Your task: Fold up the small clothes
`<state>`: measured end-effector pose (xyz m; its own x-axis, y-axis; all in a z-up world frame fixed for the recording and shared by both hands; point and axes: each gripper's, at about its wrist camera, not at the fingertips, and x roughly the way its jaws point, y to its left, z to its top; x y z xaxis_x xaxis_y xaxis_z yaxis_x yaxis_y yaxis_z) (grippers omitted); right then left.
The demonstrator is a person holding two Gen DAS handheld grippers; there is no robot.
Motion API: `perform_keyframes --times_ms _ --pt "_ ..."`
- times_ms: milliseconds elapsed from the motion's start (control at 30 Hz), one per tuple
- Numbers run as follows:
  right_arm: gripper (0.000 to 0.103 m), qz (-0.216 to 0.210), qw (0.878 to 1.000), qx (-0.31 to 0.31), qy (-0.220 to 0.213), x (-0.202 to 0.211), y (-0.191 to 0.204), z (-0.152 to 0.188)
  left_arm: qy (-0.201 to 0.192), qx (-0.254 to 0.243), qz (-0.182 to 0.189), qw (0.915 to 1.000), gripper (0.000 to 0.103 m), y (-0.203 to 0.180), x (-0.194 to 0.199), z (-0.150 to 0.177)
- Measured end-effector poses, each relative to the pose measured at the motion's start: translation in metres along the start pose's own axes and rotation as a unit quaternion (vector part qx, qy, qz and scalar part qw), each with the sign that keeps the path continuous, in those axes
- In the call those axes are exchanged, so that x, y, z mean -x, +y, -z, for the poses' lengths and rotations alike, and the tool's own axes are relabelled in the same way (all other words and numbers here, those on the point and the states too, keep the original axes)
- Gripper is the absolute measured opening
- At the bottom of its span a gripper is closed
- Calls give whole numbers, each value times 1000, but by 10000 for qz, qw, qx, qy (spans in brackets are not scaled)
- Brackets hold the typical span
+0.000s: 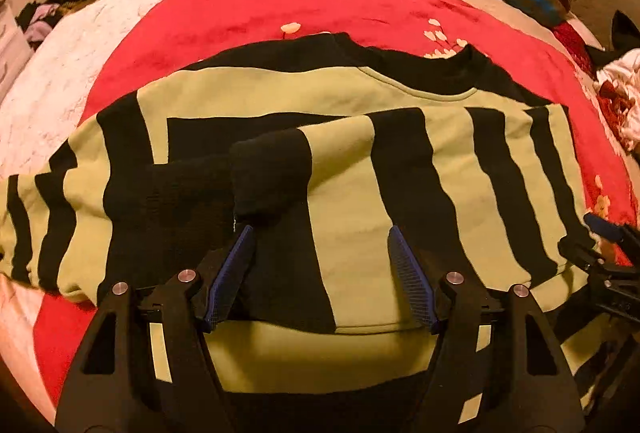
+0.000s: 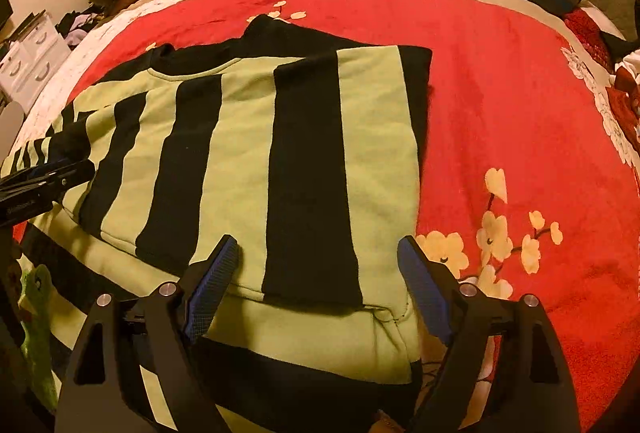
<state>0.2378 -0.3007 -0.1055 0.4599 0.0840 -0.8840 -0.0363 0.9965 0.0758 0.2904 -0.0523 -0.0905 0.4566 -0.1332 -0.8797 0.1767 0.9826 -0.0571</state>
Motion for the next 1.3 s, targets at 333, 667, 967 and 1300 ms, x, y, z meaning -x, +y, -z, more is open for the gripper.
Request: perform_keyframes --times_ms 333,667,967,1300 --pt "94 -251 9988 -77 -420 42 11 -1 -512 95 92 9986 83 -4 52 5" --pt "99 -470 9949 -52 -894 92 31 0 -756 388 37 9964 94 17 99 33" --pt "99 -749 9914 453 -974 115 70 7 -722 818 121 9940 94 56 121 68" --pt "99 -1094 9836 1233 -730 109 139 29 -646 1816 -264 9809 94 151 140 109"
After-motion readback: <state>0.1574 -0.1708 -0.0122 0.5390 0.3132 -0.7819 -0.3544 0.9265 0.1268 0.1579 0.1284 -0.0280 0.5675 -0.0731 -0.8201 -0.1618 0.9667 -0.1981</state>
